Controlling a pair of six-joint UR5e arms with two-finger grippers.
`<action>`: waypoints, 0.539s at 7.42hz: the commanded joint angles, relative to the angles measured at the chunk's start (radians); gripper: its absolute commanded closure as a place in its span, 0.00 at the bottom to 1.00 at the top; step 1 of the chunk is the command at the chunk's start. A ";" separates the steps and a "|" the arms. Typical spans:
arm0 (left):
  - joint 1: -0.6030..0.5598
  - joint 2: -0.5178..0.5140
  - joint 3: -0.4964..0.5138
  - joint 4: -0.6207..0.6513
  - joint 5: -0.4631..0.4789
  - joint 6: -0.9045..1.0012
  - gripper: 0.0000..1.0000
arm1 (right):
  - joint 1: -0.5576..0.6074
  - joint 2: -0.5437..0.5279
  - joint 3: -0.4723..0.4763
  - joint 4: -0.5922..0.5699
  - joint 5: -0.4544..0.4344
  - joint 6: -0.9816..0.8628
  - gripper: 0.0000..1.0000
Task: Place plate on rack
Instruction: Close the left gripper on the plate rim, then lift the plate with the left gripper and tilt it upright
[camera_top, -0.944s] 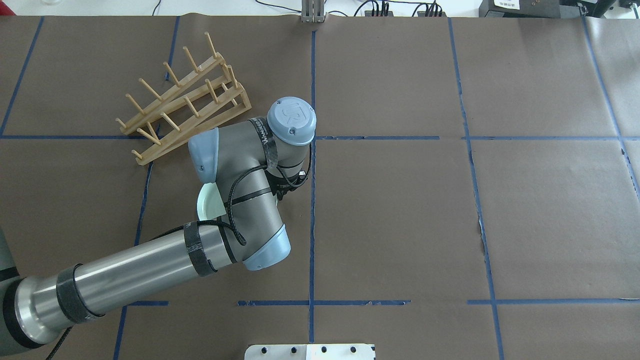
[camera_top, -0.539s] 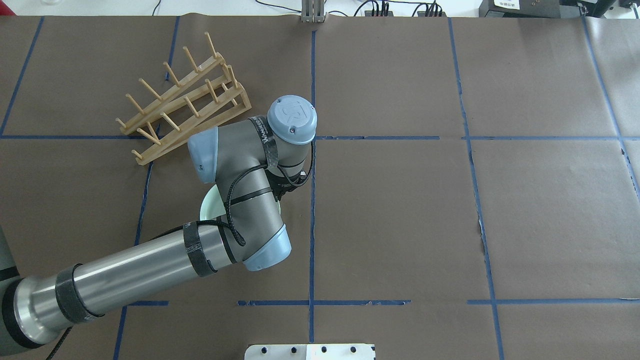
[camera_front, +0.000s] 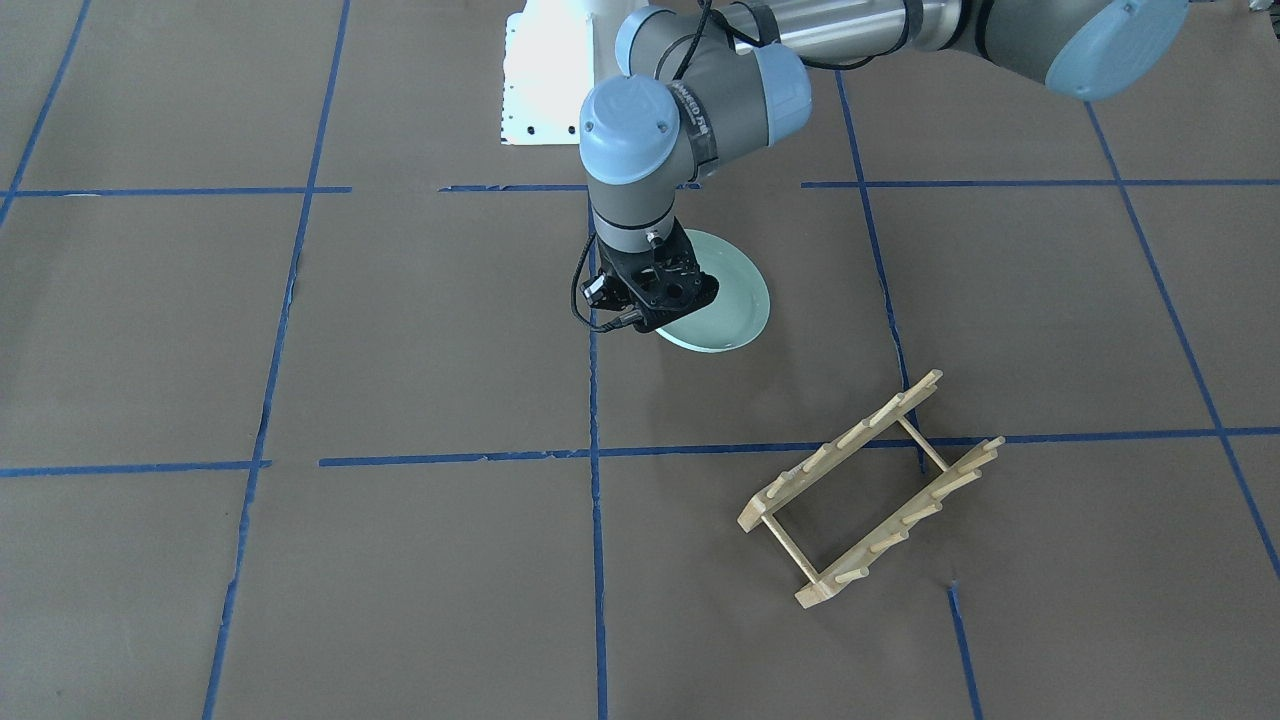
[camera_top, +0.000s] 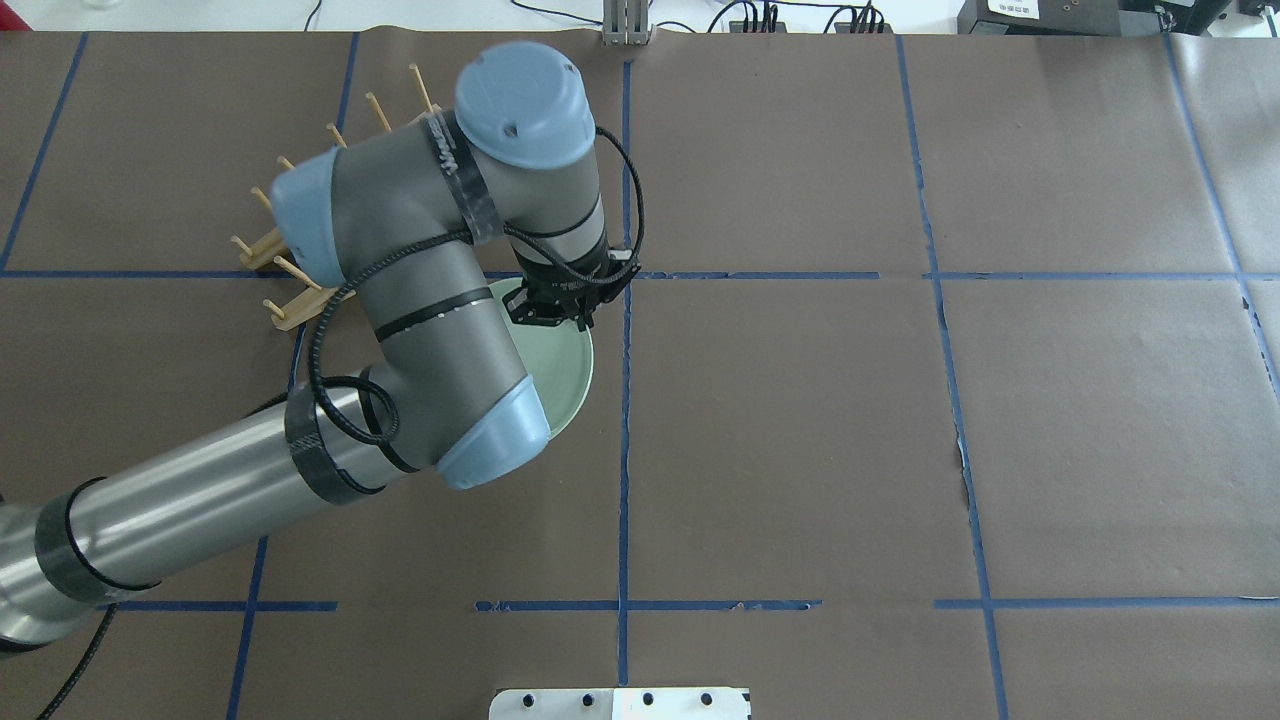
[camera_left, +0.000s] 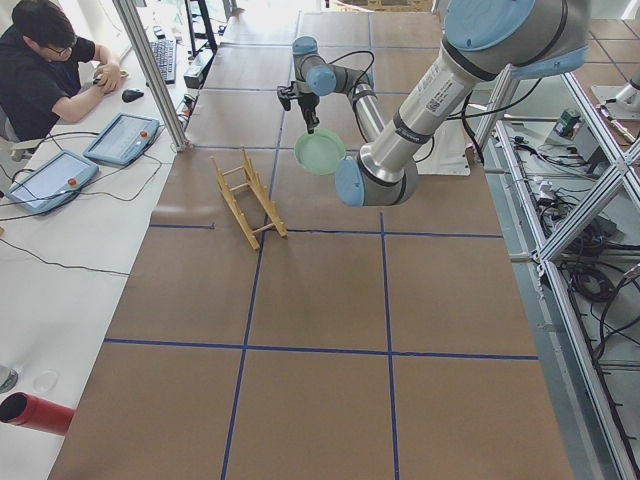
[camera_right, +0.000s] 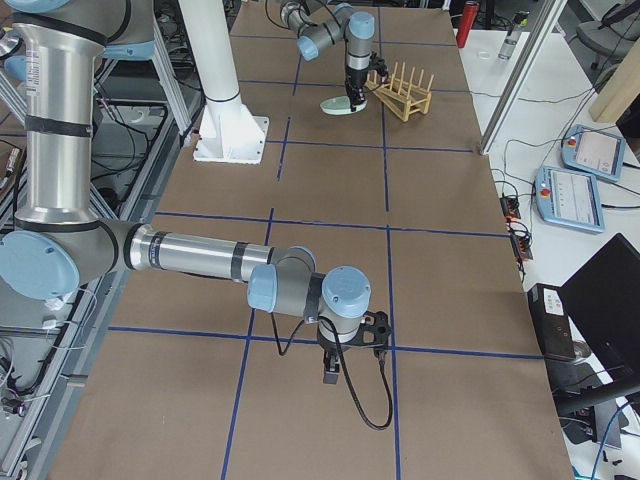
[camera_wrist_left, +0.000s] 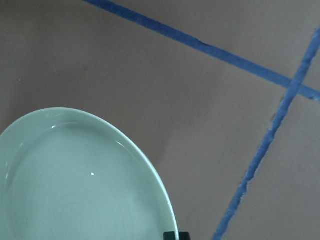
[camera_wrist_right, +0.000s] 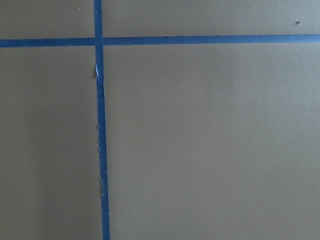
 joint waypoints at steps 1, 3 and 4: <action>-0.134 0.015 -0.067 -0.280 -0.071 -0.107 1.00 | 0.001 0.000 -0.002 0.000 0.000 0.000 0.00; -0.222 0.089 -0.067 -0.611 -0.073 -0.154 1.00 | -0.001 0.000 -0.002 0.000 0.000 0.000 0.00; -0.262 0.125 -0.065 -0.822 -0.071 -0.215 1.00 | -0.001 0.000 0.000 -0.002 0.000 0.000 0.00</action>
